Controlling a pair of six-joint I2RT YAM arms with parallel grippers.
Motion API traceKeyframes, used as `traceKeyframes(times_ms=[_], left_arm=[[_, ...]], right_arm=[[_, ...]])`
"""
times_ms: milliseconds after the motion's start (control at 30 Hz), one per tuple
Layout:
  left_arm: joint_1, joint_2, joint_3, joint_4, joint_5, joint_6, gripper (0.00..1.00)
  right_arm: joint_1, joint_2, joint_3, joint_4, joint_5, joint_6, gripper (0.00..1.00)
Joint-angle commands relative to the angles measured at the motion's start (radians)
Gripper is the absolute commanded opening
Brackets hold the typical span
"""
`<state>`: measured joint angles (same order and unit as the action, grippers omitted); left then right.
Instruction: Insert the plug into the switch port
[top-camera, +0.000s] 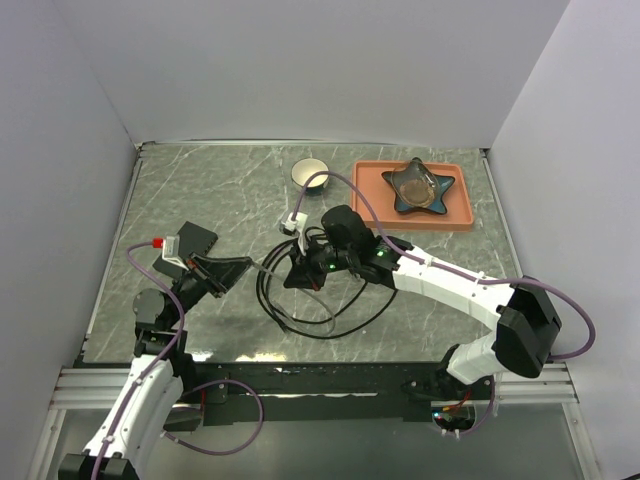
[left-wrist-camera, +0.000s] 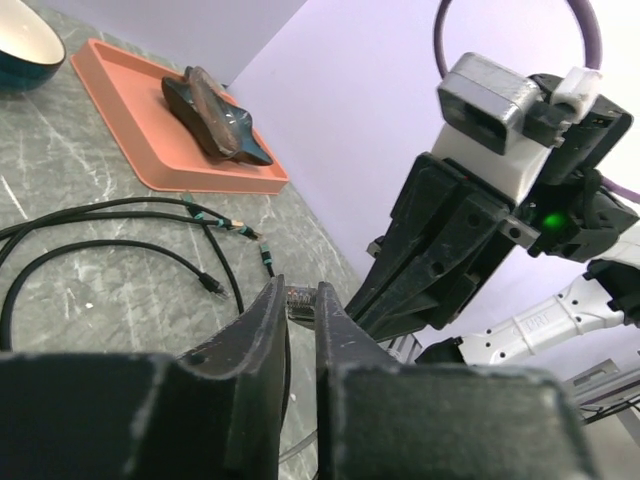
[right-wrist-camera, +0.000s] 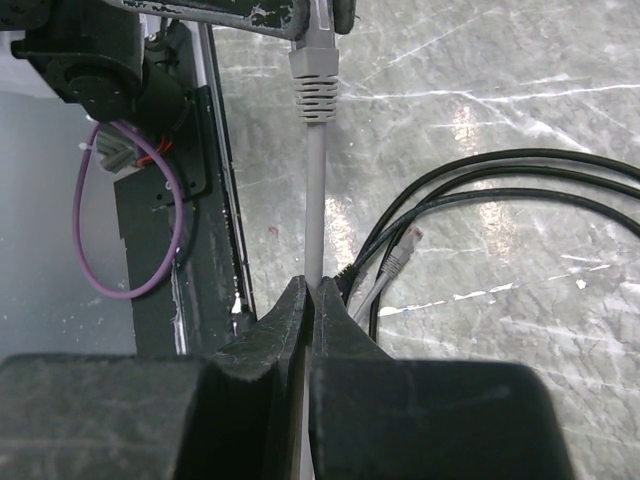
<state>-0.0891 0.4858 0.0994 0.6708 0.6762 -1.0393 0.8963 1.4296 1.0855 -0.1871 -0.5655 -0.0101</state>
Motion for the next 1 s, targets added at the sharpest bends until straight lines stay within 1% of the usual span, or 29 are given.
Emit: traceKeyframes(times_ms=[0, 67, 133, 167, 200, 233, 300, 333, 367, 400, 533, 667, 900, 967], left_arm=[[-0.006, -0.015, 0.002, 0.035, 0.003, 0.008, 0.07], [-0.006, -0.015, 0.002, 0.035, 0.006, 0.01, 0.01], [-0.008, -0.019, 0.002, 0.039, 0.01, 0.012, 0.01], [-0.009, -0.021, 0.002, 0.041, 0.014, 0.013, 0.02], [-0.009, -0.024, 0.002, 0.039, 0.016, 0.016, 0.02], [-0.009, -0.029, 0.002, 0.039, 0.022, 0.019, 0.01], [-0.011, -0.036, 0.0, 0.038, 0.028, 0.03, 0.01], [-0.011, -0.044, -0.004, 0.052, 0.04, 0.033, 0.01], [-0.012, -0.05, -0.009, 0.064, 0.048, 0.033, 0.01], [-0.014, -0.056, -0.013, 0.078, 0.052, 0.03, 0.01], [-0.021, -0.09, -0.03, 0.142, 0.083, 0.018, 0.01], [-0.041, -0.105, -0.024, 0.162, 0.105, 0.028, 0.01], [-0.107, -0.096, -0.012, 0.19, 0.117, 0.053, 0.01], [-0.119, -0.092, -0.006, 0.182, 0.112, 0.068, 0.01]], right_arm=[[0.016, 0.005, 0.011, 0.034, -0.013, 0.009, 0.0], [0.02, 0.003, 0.016, 0.029, -0.002, 0.007, 0.0], [0.019, -0.004, 0.016, 0.029, 0.012, 0.009, 0.0], [0.018, -0.009, 0.014, 0.031, 0.013, 0.007, 0.04], [0.018, -0.02, 0.014, 0.037, 0.015, 0.009, 0.09], [0.018, -0.024, 0.014, 0.041, 0.015, 0.033, 0.21], [0.018, -0.041, 0.013, 0.051, 0.012, 0.039, 0.32], [0.019, -0.047, 0.013, 0.055, 0.009, 0.041, 0.43], [0.02, -0.057, 0.013, 0.06, -0.005, 0.042, 0.49], [0.018, -0.058, 0.016, 0.07, -0.013, 0.05, 0.58], [0.019, -0.066, 0.031, 0.107, -0.063, 0.078, 0.72], [0.02, -0.048, 0.057, 0.161, -0.129, 0.114, 0.73], [0.019, -0.001, 0.106, 0.183, -0.169, 0.153, 0.68], [0.02, 0.002, 0.108, 0.218, -0.178, 0.162, 0.67]])
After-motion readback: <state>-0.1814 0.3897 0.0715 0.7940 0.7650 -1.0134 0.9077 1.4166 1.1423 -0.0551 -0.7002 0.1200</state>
